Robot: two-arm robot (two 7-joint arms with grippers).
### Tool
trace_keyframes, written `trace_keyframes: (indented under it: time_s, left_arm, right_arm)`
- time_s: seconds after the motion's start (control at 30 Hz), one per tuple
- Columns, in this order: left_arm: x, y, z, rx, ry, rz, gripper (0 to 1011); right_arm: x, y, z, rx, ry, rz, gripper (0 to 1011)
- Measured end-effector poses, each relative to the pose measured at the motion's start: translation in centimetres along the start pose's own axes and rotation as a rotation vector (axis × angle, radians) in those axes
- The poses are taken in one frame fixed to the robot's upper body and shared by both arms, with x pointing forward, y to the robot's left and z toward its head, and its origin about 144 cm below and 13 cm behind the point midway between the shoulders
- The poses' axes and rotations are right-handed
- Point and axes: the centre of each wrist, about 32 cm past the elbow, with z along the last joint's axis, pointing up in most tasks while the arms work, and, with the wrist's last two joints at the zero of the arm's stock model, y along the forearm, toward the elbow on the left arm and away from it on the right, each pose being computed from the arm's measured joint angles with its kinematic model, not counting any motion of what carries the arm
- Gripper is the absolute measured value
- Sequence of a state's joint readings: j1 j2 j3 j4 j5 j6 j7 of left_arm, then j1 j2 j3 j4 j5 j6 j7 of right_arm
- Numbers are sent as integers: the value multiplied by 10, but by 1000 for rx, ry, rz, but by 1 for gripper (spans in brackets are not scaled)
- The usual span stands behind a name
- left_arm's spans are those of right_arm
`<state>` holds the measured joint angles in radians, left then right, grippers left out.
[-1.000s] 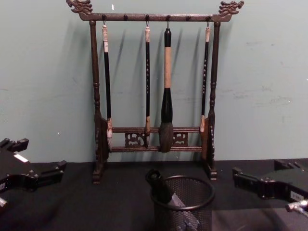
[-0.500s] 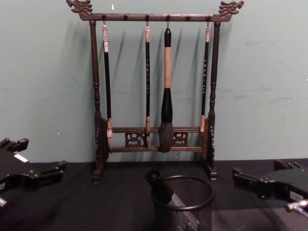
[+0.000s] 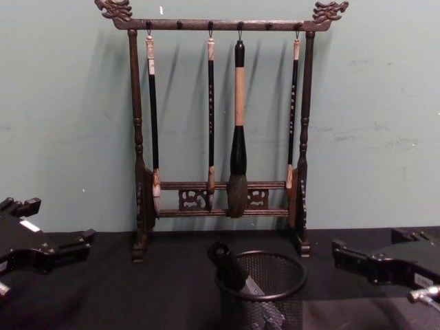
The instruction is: Pick up the water-based marker from the table and place it into the pen holder.
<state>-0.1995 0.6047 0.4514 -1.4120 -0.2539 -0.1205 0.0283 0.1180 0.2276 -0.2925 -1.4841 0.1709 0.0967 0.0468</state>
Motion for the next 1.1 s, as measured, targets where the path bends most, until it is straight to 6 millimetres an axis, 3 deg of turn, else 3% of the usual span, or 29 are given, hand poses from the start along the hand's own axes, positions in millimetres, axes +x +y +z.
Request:
trace_keyframes:
  time_s: [1.1]
  left_arm:
    - [0, 0, 0, 0, 0, 0, 1001]
  right_arm:
    - [0, 0, 0, 0, 0, 0, 1000]
